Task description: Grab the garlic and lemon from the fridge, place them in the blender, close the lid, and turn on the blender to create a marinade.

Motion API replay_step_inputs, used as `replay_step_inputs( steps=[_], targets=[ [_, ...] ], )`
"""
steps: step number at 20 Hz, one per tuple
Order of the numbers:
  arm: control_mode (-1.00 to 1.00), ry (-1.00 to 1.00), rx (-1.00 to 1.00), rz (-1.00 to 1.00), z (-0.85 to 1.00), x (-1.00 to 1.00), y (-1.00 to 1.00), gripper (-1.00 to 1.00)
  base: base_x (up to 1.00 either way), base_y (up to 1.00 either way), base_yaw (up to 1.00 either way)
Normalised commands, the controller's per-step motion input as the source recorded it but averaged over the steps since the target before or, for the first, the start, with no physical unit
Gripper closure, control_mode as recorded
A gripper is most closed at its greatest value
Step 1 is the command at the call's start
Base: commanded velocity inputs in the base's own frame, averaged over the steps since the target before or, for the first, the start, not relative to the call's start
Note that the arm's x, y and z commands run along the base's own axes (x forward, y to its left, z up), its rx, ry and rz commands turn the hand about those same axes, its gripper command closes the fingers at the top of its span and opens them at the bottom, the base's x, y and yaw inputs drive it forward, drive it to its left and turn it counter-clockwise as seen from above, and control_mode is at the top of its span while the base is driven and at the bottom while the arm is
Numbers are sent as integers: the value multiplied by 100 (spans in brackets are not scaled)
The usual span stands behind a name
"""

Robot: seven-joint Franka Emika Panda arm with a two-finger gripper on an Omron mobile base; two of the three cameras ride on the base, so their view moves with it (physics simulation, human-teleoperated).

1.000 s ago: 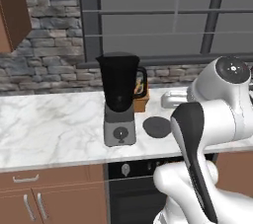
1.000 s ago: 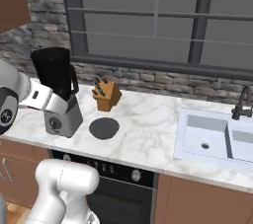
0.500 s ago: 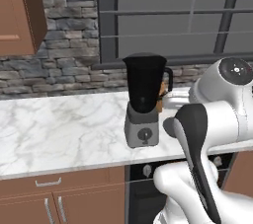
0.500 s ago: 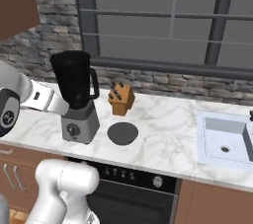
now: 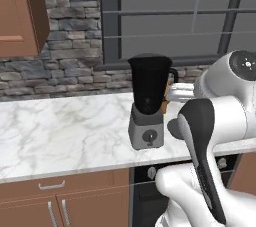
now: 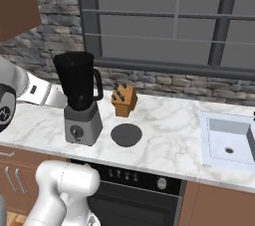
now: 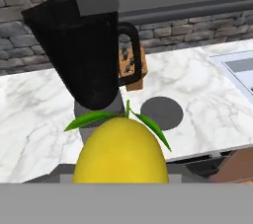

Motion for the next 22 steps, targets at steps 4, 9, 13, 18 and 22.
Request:
replay_step_inputs(
  steps=[4,9,13,18,22],
  targets=[
    [-100,-13,0,0,100,64,0,100,0,0,0],
    [-100,-6,0,0,63,41,-3,100,0,0,0],
    [-100,5,1,0,-10,96,18,100,0,0,0],
    [-100,14,2,0,-26,100,27,100,0,0,0],
    [-100,17,1,6,-48,84,11,100,0,0,0]
  ],
)
